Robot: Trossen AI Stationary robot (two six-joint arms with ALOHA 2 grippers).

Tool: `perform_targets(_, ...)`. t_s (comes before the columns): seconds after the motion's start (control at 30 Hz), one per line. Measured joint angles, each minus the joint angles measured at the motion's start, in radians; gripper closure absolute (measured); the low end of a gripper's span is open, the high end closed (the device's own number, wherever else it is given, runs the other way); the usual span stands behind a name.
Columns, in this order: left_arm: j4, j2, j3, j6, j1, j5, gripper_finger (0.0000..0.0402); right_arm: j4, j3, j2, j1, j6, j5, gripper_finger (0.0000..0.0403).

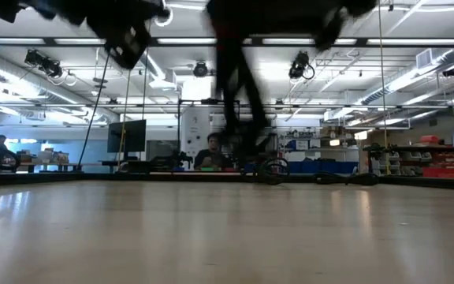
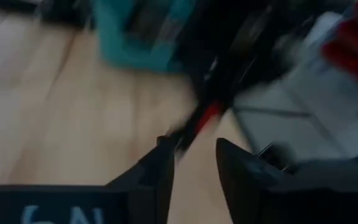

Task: Pick and place USB-C Cables
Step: Put the black charger cable into the blue bin

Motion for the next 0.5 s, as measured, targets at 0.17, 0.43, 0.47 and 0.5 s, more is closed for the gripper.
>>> perform_targets(0.17, -0.163, 0.005, 0.0, -0.064, -0.01, -0.081, 0.0258, -0.519, 0.018, -0.212, 0.114, 0.251, -0.04, 0.0345)
perform_targets(0.43, -0.205, 0.023, -0.001, -0.086, -0.05, -0.168, 0.0259, -1.526, 0.233, -0.375, 0.174, 0.691, -0.402, 0.0346)
perform_targets(0.47, -0.203, 0.023, -0.001, -0.084, -0.055, -0.181, 0.0259, -1.592, 0.238, -0.382, 0.174, 0.696, -0.434, 0.0346)
perform_targets(0.5, -0.202, 0.023, -0.001, -0.084, -0.061, -0.198, 0.0259, -1.646, 0.238, -0.385, 0.174, 0.696, -0.472, 0.0346)
